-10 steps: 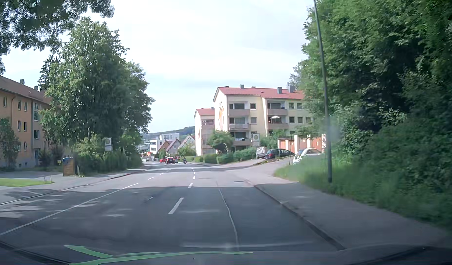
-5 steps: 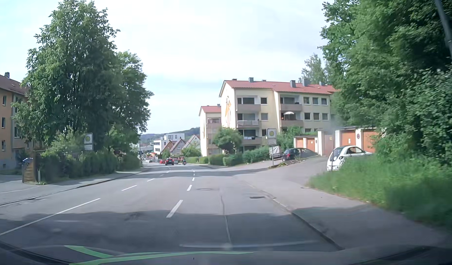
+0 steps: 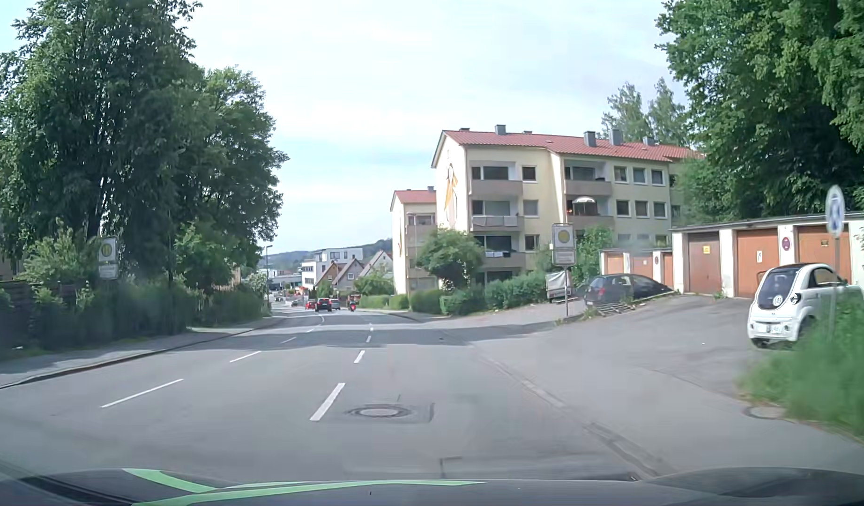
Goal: Follow the waypoints while adhering to traffic rules and regulations
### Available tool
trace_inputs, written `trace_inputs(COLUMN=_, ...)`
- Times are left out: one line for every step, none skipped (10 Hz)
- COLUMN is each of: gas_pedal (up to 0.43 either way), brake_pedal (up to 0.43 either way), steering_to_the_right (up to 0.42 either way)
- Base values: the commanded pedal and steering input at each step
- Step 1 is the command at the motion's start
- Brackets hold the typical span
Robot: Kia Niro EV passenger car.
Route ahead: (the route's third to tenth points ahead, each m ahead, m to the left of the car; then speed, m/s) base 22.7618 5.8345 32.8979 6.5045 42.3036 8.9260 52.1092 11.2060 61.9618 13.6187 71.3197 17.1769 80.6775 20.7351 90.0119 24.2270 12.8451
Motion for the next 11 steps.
trace_inputs(gas_pedal=0.0, brake_pedal=0.0, steering_to_the_right=-0.021)
trace_inputs(gas_pedal=0.0, brake_pedal=0.0, steering_to_the_right=-0.021)
trace_inputs(gas_pedal=0.0, brake_pedal=0.0, steering_to_the_right=-0.021)
trace_inputs(gas_pedal=0.0, brake_pedal=0.0, steering_to_the_right=-0.021)
trace_inputs(gas_pedal=0.0, brake_pedal=0.0, steering_to_the_right=-0.022)
trace_inputs(gas_pedal=0.0, brake_pedal=0.0, steering_to_the_right=-0.022)
trace_inputs(gas_pedal=0.0, brake_pedal=0.0, steering_to_the_right=-0.022)
trace_inputs(gas_pedal=0.0, brake_pedal=0.0, steering_to_the_right=-0.022)
trace_inputs(gas_pedal=0.0, brake_pedal=0.0, steering_to_the_right=-0.022)
trace_inputs(gas_pedal=0.0, brake_pedal=0.0, steering_to_the_right=-0.022)
trace_inputs(gas_pedal=0.0, brake_pedal=0.0, steering_to_the_right=-0.022)
